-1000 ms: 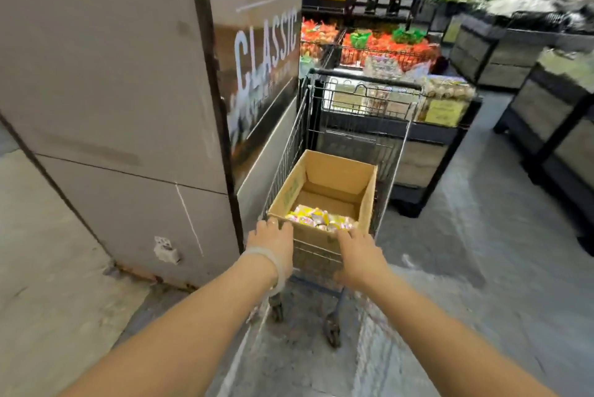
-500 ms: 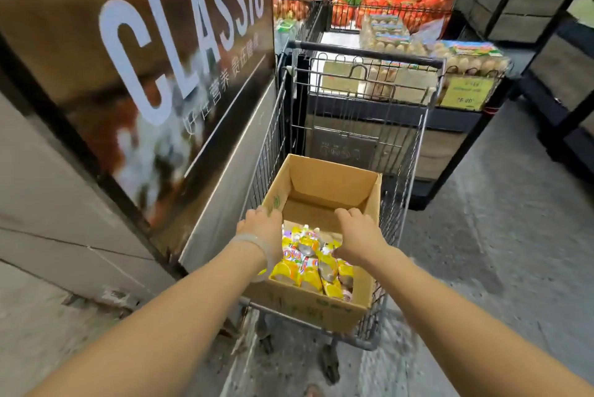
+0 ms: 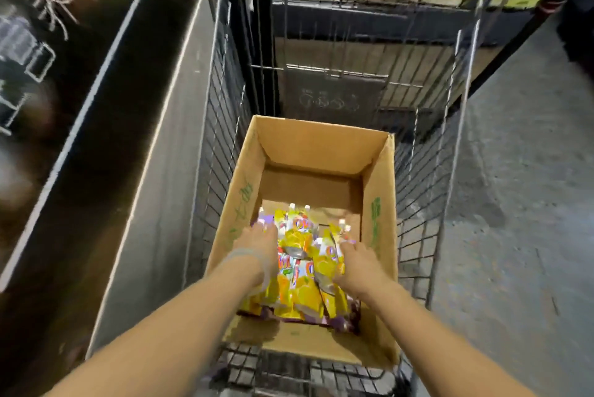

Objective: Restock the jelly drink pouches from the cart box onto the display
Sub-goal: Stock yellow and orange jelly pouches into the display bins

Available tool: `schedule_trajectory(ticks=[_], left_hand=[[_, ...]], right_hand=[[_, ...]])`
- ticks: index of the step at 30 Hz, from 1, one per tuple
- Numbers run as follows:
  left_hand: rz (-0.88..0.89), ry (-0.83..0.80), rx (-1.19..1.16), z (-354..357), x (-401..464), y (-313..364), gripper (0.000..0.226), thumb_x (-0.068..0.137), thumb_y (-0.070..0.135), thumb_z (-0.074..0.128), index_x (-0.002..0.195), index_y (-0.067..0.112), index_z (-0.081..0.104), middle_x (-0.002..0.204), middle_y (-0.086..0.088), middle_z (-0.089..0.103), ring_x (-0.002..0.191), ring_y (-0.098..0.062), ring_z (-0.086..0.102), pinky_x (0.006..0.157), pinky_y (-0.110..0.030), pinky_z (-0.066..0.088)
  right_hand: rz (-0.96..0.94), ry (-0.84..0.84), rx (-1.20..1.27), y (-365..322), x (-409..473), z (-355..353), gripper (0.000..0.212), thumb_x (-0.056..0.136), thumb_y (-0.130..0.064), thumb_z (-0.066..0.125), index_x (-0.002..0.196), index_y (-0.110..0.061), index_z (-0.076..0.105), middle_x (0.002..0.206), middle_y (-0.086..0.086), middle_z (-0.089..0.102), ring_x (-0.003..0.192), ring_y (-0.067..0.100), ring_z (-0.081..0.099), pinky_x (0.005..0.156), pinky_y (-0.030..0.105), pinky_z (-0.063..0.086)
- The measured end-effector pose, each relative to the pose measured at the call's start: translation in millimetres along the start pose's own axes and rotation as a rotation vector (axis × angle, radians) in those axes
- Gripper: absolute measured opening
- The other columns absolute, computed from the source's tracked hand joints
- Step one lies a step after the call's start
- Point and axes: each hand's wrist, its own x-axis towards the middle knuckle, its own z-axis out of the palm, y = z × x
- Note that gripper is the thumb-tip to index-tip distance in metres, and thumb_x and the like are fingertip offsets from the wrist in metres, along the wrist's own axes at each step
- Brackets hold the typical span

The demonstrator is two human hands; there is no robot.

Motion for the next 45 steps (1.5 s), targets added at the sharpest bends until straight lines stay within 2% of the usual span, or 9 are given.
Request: schedule_trajectory(ticks=[3, 14, 19, 22, 27, 31, 34, 38, 45], left_hand=[[0.013, -0.08, -0.014, 12, 42, 4, 0.076, 0.079, 0.031, 0.069, 0.142, 0.015, 0.028, 0.14, -0.012, 0.036, 0.13, -0.031, 0.037, 0.101, -0.037, 0.039], [-0.14, -0.163, -0.383, 44, 138, 40, 0.056, 0.092, 0.045, 0.05, 0.133, 0.008, 0.038, 0.133, -0.015, 0.047, 0.124, -0.032, 0.045, 0.099, -0.04, 0.04], [-0.266, -0.129, -0.457, 49, 151, 46, 0.069, 0.068, 0.049, 0.073, 0.121, 0.012, 0.049, 0.121, -0.009, 0.057, 0.116, -0.028, 0.053, 0.093, -0.036, 0.048], [-0.299, -0.201, -0.438, 48, 151, 47, 0.052, 0.068, 0.039, 0.078, 0.106, 0.01, 0.059, 0.112, -0.009, 0.064, 0.105, -0.024, 0.061, 0.082, -0.03, 0.051], [-0.32, -0.257, -0.464, 49, 139, 47, 0.042, 0.074, 0.028, 0.075, 0.106, 0.011, 0.053, 0.105, -0.006, 0.062, 0.101, -0.024, 0.061, 0.069, -0.028, 0.045], [-0.362, -0.301, -0.57, 53, 127, 38, 0.051, 0.083, 0.02, 0.068, 0.123, 0.007, 0.039, 0.075, 0.003, 0.042, 0.083, -0.019, 0.05, 0.068, -0.027, 0.04], [-0.374, -0.341, -0.611, 57, 116, 21, 0.062, 0.081, 0.02, 0.072, 0.128, 0.007, 0.033, 0.092, 0.001, 0.049, 0.09, -0.02, 0.05, 0.074, -0.028, 0.043], [-0.38, -0.396, -0.648, 60, 111, 7, 0.078, 0.074, 0.021, 0.08, 0.135, 0.011, 0.034, 0.125, -0.006, 0.056, 0.114, -0.026, 0.056, 0.095, -0.038, 0.049], [-0.369, -0.361, -0.69, 66, 109, 6, 0.08, 0.074, 0.019, 0.079, 0.139, 0.011, 0.033, 0.13, -0.006, 0.055, 0.118, -0.026, 0.055, 0.097, -0.038, 0.048]], right_hand=[[0.054, -0.025, 0.048, 5, 38, 15, 0.058, 0.09, -0.034, 0.057, 0.138, -0.009, 0.035, 0.142, 0.012, 0.04, 0.133, 0.029, 0.037, 0.108, 0.032, 0.031], [0.499, -0.04, 0.613, 21, 133, 65, 0.074, 0.095, -0.043, 0.045, 0.148, -0.002, 0.016, 0.152, 0.018, 0.028, 0.14, 0.033, 0.028, 0.112, 0.038, 0.028], [0.525, -0.129, 0.527, 22, 146, 76, 0.08, 0.09, -0.06, 0.038, 0.148, -0.007, 0.023, 0.154, 0.017, 0.023, 0.142, 0.034, 0.023, 0.116, 0.042, 0.024], [0.532, -0.164, 0.464, 20, 143, 73, 0.077, 0.089, -0.065, 0.033, 0.148, -0.016, 0.024, 0.156, 0.011, 0.02, 0.142, 0.034, 0.02, 0.113, 0.045, 0.021], [0.431, -0.088, 0.41, 25, 145, 71, 0.04, 0.097, -0.028, 0.037, 0.135, -0.015, 0.043, 0.144, 0.012, 0.039, 0.132, 0.03, 0.035, 0.105, 0.035, 0.033], [0.53, -0.007, 0.496, 31, 147, 77, 0.045, 0.089, -0.009, 0.052, 0.132, -0.011, 0.041, 0.138, 0.017, 0.036, 0.124, 0.036, 0.043, 0.1, 0.038, 0.04], [0.605, -0.055, 0.535, 29, 151, 77, 0.061, 0.092, -0.02, 0.053, 0.144, -0.007, 0.024, 0.148, 0.016, 0.027, 0.133, 0.034, 0.036, 0.107, 0.039, 0.033], [0.581, -0.155, 0.609, 32, 158, 70, 0.062, 0.093, -0.028, 0.052, 0.143, -0.005, 0.024, 0.148, 0.016, 0.035, 0.132, 0.033, 0.04, 0.105, 0.037, 0.036], [0.356, -0.074, 0.722, 24, 145, 50, 0.077, 0.077, -0.036, 0.075, 0.137, -0.01, 0.036, 0.137, 0.005, 0.048, 0.126, 0.025, 0.047, 0.101, 0.034, 0.04]])
